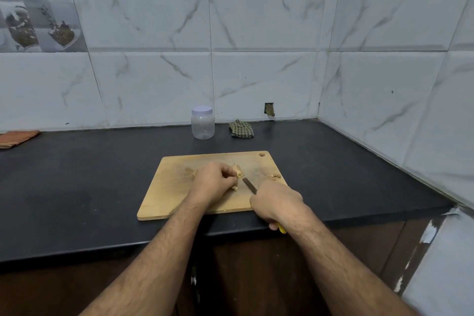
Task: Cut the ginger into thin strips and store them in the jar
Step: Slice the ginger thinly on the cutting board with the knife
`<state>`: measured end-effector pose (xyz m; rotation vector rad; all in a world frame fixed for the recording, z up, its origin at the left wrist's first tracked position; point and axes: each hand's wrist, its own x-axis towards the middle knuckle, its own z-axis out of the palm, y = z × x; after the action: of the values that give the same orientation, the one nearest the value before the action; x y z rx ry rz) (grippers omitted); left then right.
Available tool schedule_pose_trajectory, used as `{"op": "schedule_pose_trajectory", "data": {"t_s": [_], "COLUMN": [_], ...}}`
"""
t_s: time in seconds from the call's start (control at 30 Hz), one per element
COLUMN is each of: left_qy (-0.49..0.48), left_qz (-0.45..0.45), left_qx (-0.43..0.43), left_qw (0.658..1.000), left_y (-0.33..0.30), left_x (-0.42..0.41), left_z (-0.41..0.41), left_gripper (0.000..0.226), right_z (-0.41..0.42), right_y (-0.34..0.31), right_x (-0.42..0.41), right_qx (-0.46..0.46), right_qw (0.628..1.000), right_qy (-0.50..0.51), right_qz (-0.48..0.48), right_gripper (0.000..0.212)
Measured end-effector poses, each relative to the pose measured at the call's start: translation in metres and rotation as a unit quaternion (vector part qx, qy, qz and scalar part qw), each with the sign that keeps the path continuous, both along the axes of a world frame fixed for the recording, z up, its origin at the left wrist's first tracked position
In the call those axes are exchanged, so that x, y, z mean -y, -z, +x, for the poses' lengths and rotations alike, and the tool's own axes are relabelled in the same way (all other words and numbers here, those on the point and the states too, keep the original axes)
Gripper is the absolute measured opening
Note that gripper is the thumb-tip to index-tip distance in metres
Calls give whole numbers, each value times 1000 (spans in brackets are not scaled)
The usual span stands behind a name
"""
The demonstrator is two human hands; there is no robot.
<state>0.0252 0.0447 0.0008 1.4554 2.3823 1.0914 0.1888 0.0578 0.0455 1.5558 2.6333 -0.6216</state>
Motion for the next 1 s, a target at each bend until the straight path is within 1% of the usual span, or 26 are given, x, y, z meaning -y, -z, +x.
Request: {"op": "schedule_pose_trajectory", "data": {"t_s": [0.13,0.33,0.47,0.6,0.77,1.0], "left_qy": [19,12,2,-14,-25,-31], "left_qz": [-20,-13,3,-8,-4,1], "left_qx": [-37,-23,-9,-4,4,-19], "left_qw": [999,1000,1000,1000,1000,999], "left_y": [0,5,8,7,6,6], "left_x": [-8,-8,-8,-7,-5,-3], "left_z": [5,5,7,6,7,9], "left_gripper": [14,21,18,9,6,6], "right_z": [-1,-5,-7,-7,-11,-14], "right_y": [2,5,7,6,6,5], "right_x": [-1,-3,-3,-2,-1,1], "right_qx": [2,-3,4,4,-10,-15], "right_qw": [1000,1000,1000,1000,1000,1000], "right_qy": [0,0,-5,-9,3,1], "right_qz": [0,-3,-2,0,-8,-16], "right_gripper": [14,17,16,18,12,17]}}
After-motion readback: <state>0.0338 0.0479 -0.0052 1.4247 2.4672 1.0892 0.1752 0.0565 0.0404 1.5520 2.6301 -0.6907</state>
